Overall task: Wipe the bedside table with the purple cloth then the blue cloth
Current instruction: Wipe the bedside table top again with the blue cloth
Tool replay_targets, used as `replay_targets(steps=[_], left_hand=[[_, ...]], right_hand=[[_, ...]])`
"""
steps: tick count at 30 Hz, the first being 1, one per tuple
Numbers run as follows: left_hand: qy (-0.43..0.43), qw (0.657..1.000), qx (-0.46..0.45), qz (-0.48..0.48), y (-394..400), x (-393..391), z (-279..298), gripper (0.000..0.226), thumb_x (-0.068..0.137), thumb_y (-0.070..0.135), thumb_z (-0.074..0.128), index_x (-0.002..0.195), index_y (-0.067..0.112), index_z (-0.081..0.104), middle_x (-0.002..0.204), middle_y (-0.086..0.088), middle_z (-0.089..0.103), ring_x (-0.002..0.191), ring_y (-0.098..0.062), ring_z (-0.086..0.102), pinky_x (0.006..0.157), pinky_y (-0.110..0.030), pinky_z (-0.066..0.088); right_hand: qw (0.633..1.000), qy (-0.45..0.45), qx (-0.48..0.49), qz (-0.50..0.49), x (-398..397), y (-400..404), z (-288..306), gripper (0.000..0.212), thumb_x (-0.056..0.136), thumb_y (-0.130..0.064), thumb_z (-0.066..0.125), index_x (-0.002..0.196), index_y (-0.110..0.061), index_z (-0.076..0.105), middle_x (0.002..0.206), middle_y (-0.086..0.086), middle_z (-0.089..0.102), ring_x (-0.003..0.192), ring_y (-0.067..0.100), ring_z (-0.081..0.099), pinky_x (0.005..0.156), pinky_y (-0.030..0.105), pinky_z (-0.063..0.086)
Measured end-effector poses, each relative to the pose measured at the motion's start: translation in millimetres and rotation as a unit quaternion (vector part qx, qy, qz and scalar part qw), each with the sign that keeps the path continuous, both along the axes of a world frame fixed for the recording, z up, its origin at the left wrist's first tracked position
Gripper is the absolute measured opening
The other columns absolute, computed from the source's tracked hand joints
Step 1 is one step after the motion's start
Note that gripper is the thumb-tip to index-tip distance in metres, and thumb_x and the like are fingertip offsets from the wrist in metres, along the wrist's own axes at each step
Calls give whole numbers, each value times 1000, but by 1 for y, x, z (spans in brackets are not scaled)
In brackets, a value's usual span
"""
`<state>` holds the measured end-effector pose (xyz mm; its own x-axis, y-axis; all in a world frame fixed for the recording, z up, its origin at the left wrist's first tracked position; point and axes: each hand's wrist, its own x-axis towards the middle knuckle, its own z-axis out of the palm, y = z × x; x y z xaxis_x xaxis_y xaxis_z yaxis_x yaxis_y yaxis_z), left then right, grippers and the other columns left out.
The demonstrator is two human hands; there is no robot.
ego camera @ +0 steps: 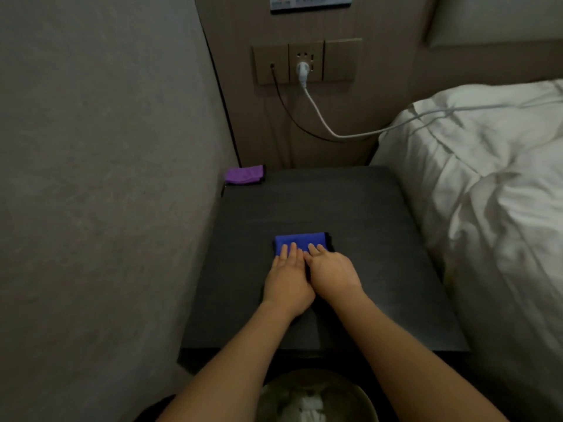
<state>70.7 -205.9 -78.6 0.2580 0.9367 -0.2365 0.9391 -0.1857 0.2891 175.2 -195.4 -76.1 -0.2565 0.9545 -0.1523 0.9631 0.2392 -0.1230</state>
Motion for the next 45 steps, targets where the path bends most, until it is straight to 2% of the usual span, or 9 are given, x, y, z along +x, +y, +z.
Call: replay_targets(steps=[12,19,27,32,41,45], left_hand=[[2,992,6,-127,0,134,2,71,91,25,39,152,4,9,161,-13,2,149,-26,-3,121,-35,1],[12,986,9,-166,-12,158,2,72,89,23,41,152,4,10,161,-13,4,149,-26,-2,121,-36,2],[6,984,-7,-175,-20,146,3,72,90,24,42,152,6,10,162,-11,3,149,-23,-2,120,-34,4],[7,984,-2,-176,-22,124,0,73,89,23,42,152,6,9,162,-10,2,149,-23,-2,120,-34,3],[34,992,12,-119,-17,31,-2,73,90,24,40,152,8,7,162,-9,1,149,-21,-3,120,-33,2],[35,996,8,-85,-11,-17,-1,72,90,24,40,152,8,8,162,-8,2,149,-20,-2,121,-33,3]], right_hand=[[990,-77,38,-109,135,-26,1,47,95,-23,37,143,-21,35,153,5,34,137,18,38,104,30,37],[985,-84,34,-147,157,-46,0,48,94,-25,38,142,-21,36,152,5,34,137,18,37,101,31,40],[985,-91,1,-149,144,-56,8,52,94,-23,37,145,-17,30,154,8,29,140,20,32,105,33,36],[984,-110,-13,-142,121,-57,11,51,94,-22,35,145,-15,30,154,10,29,139,20,33,102,35,40],[993,-60,11,-97,32,-40,3,48,93,-23,35,141,-14,37,151,8,35,137,20,36,100,36,43],[997,-44,5,-62,-14,-27,3,49,94,-24,36,142,-15,34,153,7,31,140,20,32,102,37,42]])
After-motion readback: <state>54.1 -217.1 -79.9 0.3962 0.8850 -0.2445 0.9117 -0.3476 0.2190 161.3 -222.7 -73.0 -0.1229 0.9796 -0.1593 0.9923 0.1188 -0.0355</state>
